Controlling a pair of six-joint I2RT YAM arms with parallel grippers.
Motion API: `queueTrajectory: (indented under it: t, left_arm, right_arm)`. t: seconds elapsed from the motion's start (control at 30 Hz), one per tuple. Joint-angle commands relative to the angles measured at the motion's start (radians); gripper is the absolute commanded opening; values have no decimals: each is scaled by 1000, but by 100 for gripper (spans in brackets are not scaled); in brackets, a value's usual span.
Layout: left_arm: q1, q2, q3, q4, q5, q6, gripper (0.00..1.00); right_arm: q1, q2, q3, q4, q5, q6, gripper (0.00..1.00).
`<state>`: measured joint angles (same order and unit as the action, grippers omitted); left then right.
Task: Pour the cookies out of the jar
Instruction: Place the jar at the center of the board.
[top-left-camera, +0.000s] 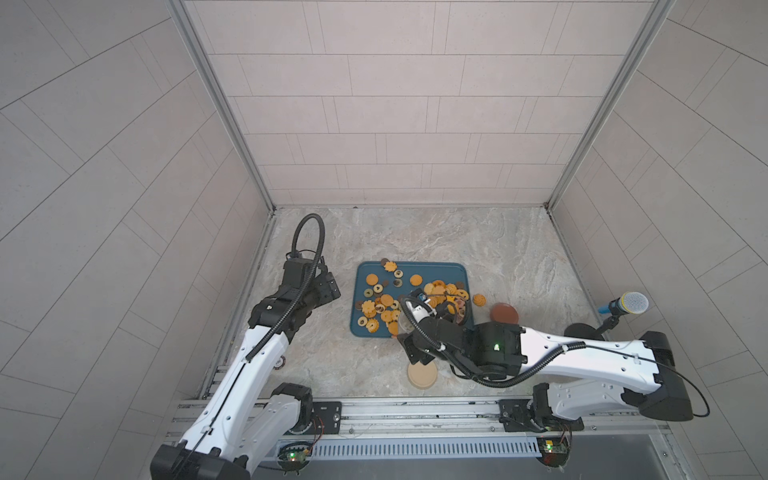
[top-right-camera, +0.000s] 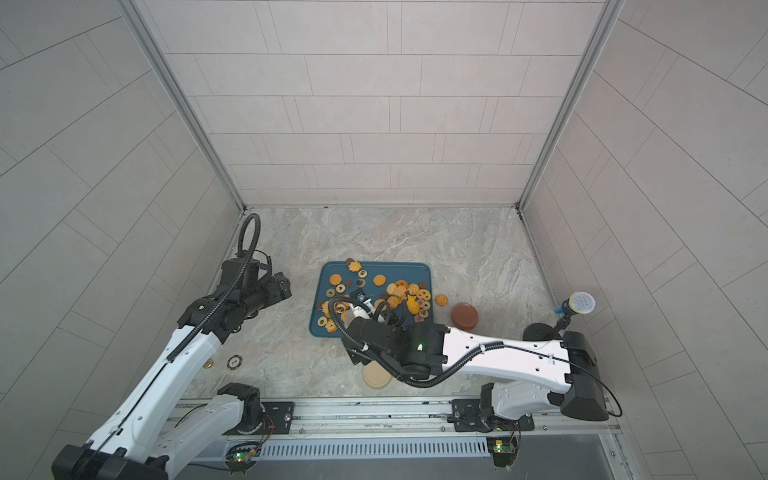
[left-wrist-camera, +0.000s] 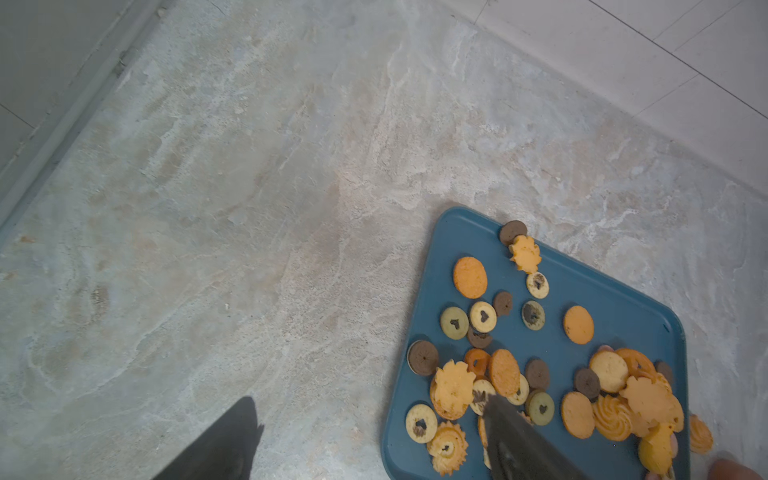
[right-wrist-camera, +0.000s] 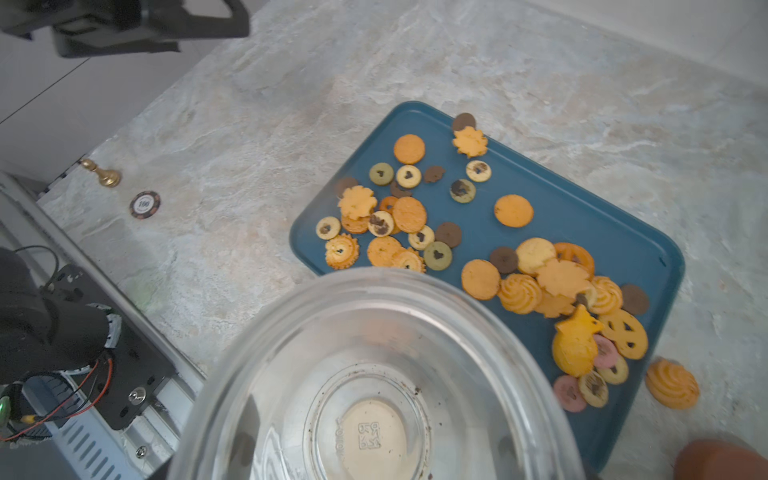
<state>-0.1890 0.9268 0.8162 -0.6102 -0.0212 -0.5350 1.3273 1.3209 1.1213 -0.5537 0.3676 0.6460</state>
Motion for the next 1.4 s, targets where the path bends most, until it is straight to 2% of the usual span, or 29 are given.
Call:
queueTrajectory:
  t: [0.0,0.23,0.4,0.6,0.77,0.87,0.9,0.97,1.0,1.03,1.37]
  left_arm:
    - [7,-12,-54,39,29,-2,87]
    - [9,-69,-89,53,-36,-4,87]
    - [14,-69,-80,19,-113,-23,88]
    - [16,-74,-87,28,-103,-34,88]
    - [15,-63,-89,35,-93,-34,88]
    - [16,-57,-87,36,-86,-34,88]
    - [18,-56,-87,38,-80,-34,88]
    - [16,-55,-90,39,-73,-37,88]
    - [18,-54,-90,40,-70,-40,88]
    - [16,-52,-90,41,-70,-39,87]
    - [16,-61,-91,37,-64,-33,87]
  right_arm:
    - [15,78,-3,161,28,-43,0]
    - [18,283,18,329,-68,-118,0]
    - [20,431,71,353,-111,-159,0]
    - [25,467,52,440,-127,-187,0]
    - [25,526,93,442,-148,-197,0]
    - [25,547,114,410,-160,-183,24]
    - [24,542,107,409,-162,-179,36]
    - [25,519,85,409,-154,-165,74]
    - [25,503,73,410,-145,-161,90]
    - [25,490,65,411,-138,-161,99]
    - [27,334,110,264,-23,-169,100]
